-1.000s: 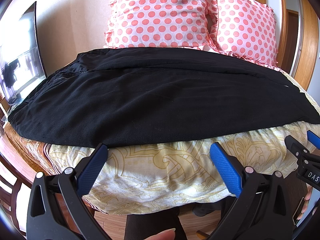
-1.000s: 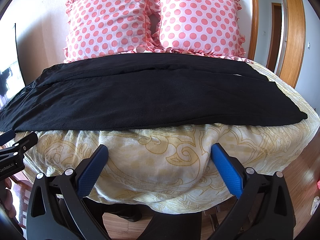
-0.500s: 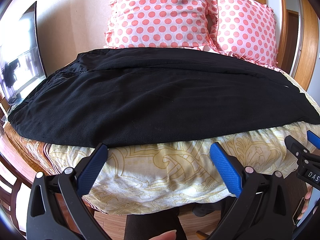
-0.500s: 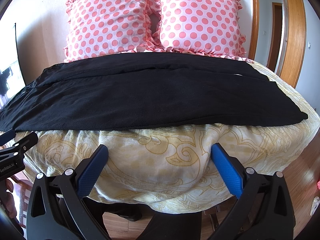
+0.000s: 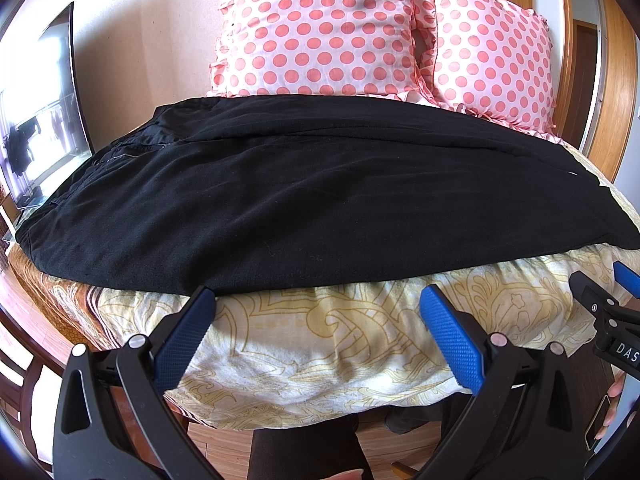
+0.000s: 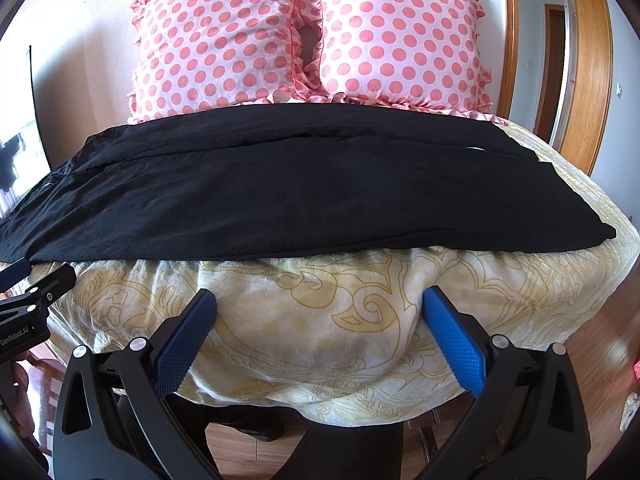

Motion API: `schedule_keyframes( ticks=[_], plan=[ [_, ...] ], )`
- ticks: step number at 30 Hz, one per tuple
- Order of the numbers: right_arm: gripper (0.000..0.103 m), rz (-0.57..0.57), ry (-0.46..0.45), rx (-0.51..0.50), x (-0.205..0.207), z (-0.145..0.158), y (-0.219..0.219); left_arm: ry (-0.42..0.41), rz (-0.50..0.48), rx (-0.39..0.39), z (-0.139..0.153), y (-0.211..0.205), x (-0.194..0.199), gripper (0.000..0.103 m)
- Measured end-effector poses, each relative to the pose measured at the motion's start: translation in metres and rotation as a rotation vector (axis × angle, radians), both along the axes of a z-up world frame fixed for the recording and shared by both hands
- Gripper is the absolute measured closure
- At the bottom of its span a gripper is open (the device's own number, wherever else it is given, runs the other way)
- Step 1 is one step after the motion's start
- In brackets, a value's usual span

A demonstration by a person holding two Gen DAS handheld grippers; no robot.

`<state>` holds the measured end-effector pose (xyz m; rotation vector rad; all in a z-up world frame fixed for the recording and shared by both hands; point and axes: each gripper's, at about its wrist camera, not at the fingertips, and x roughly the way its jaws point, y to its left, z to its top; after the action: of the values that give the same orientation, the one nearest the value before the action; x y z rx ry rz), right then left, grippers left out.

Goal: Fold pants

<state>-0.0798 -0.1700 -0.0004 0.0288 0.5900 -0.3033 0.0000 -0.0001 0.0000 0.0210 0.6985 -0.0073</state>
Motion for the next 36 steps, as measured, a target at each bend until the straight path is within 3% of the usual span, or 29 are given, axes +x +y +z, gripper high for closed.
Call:
schedule_keyframes(
  ticks=[5,9,14,18,21,23,27,31,34,36],
  plan=[
    [0.001,0.037,0.008,0.008,0.0,0.001,-0.002,0.006,-0.013,0.002,0.002,0.001,0.001,0.002],
    [0.001,0.062,-0.021,0.075,-0.011,0.014,-0.025,0.004,-0.013,-0.021,0.012,0.01,-0.002,0.002],
    [0.001,-0.045,-0.123,-0.002,-0.005,0.066,-0.075,-0.102,-0.016,-0.026,0.051,0.019,-0.003,0.002],
    [0.001,-0.133,-0.114,-0.031,0.044,0.1,-0.124,-0.197,0.046,-0.099,0.077,0.035,0.02,0.002],
    [0.001,-0.26,-0.06,-0.027,0.106,0.121,-0.179,-0.221,0.064,-0.043,0.086,0.035,0.039,0.002],
    [0.001,-0.34,-0.031,-0.004,0.139,0.127,-0.21,-0.209,0.071,-0.045,0.088,0.036,0.055,0.002],
    [0.001,-0.477,0.05,0.048,0.207,0.126,-0.267,-0.157,0.061,-0.145,0.081,0.044,0.082,0.002],
    [0.002,-0.615,0.161,0.099,0.271,0.107,-0.318,-0.158,0.082,-0.096,0.066,0.042,0.097,0.002],
    [0.019,-0.721,0.195,0.154,0.297,0.09,-0.347,-0.146,0.074,-0.082,0.058,0.042,0.105,0.002],
    [0.021,-0.768,0.208,0.182,0.307,0.081,-0.36,-0.127,0.056,-0.099,0.053,0.044,0.11,0.002]
  ],
)
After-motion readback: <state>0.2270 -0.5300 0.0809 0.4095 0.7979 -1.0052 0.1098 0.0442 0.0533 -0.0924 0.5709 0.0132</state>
